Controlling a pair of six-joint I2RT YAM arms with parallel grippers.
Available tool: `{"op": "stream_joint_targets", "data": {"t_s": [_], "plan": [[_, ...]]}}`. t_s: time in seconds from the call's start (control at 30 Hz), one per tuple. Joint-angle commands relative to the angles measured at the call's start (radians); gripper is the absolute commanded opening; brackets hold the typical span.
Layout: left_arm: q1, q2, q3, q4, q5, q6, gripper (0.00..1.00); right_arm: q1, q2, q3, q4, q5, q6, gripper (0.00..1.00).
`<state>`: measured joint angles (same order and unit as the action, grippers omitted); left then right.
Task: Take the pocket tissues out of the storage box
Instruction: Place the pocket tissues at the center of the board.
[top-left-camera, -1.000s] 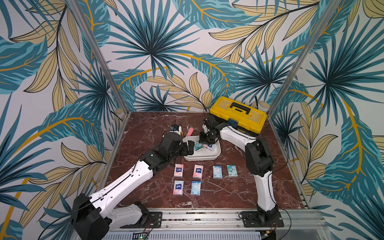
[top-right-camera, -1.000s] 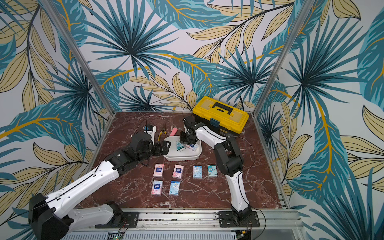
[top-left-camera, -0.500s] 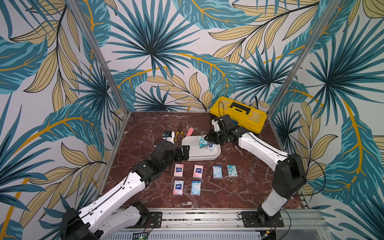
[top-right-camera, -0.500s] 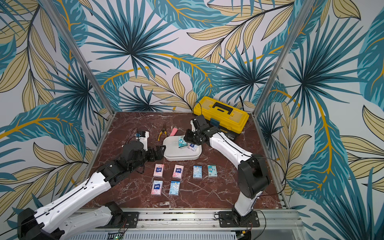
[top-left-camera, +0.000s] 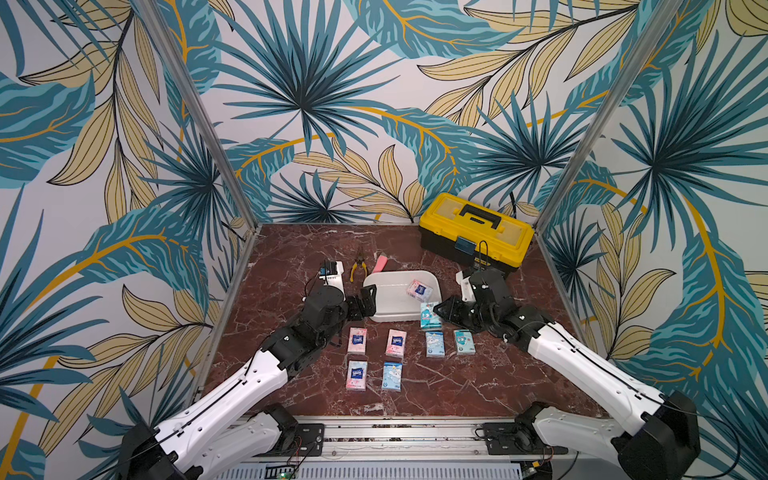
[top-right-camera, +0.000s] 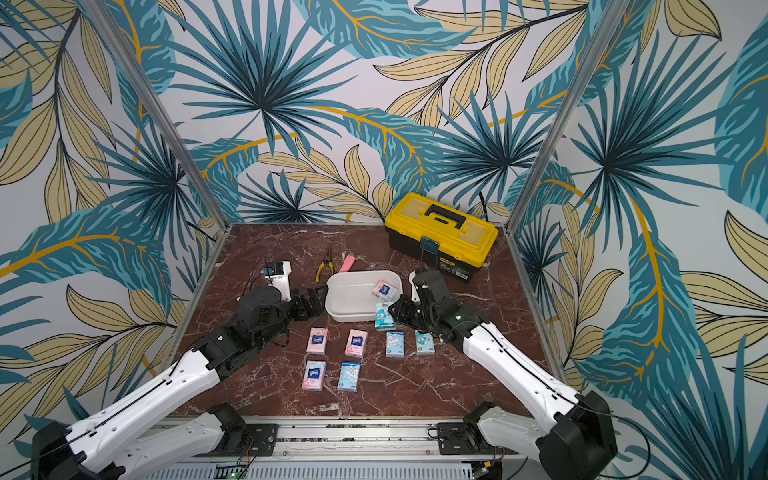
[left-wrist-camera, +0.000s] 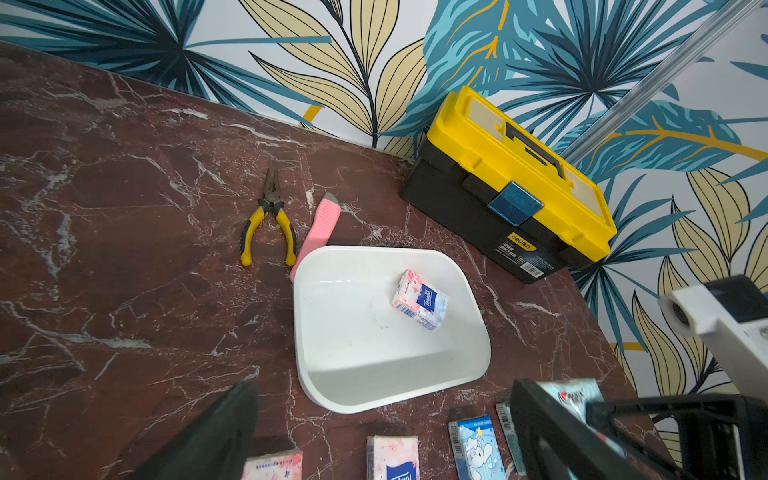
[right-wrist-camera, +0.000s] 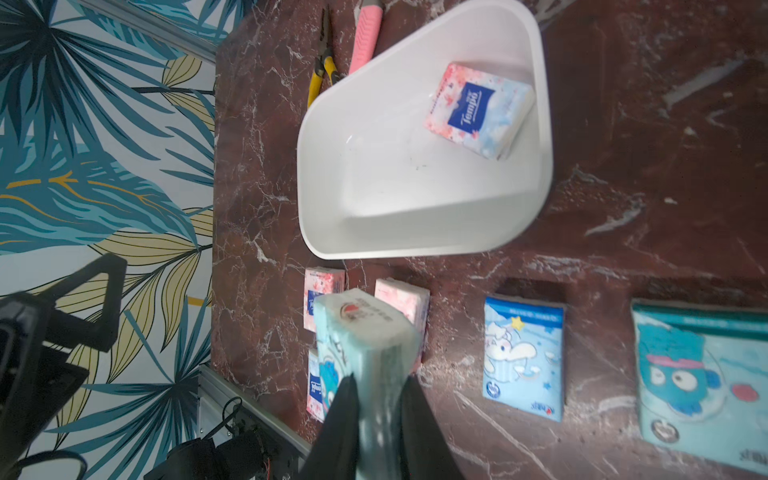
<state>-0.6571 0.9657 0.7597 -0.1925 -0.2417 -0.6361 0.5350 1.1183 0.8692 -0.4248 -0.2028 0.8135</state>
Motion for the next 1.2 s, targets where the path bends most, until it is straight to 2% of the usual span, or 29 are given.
{"op": "stream_joint_targets", "data": {"t_s": [0.0,0.2,0.5,0.83,1.17], "plan": [[0.007,-0.009,-0.039,0.051,-0.031,-0.031,1.0,0.01,-0.084,-0.094,-0.017,0.005,0.09,0.21],[0.008,0.005,-0.051,0.066,-0.03,-0.061,1.0,0.025,-0.223,-0.252,-0.019,-0.017,0.179,0.21],[0.008,0.007,-0.06,0.05,-0.038,-0.091,1.0,0.047,-0.318,-0.423,0.007,-0.054,0.256,0.21],[0.007,0.016,-0.068,0.04,-0.045,-0.106,1.0,0.063,-0.298,-0.529,0.093,-0.079,0.295,0.21],[0.008,0.024,-0.069,0.03,-0.047,-0.114,1.0,0.085,-0.216,-0.549,0.178,-0.098,0.299,0.22]]}}
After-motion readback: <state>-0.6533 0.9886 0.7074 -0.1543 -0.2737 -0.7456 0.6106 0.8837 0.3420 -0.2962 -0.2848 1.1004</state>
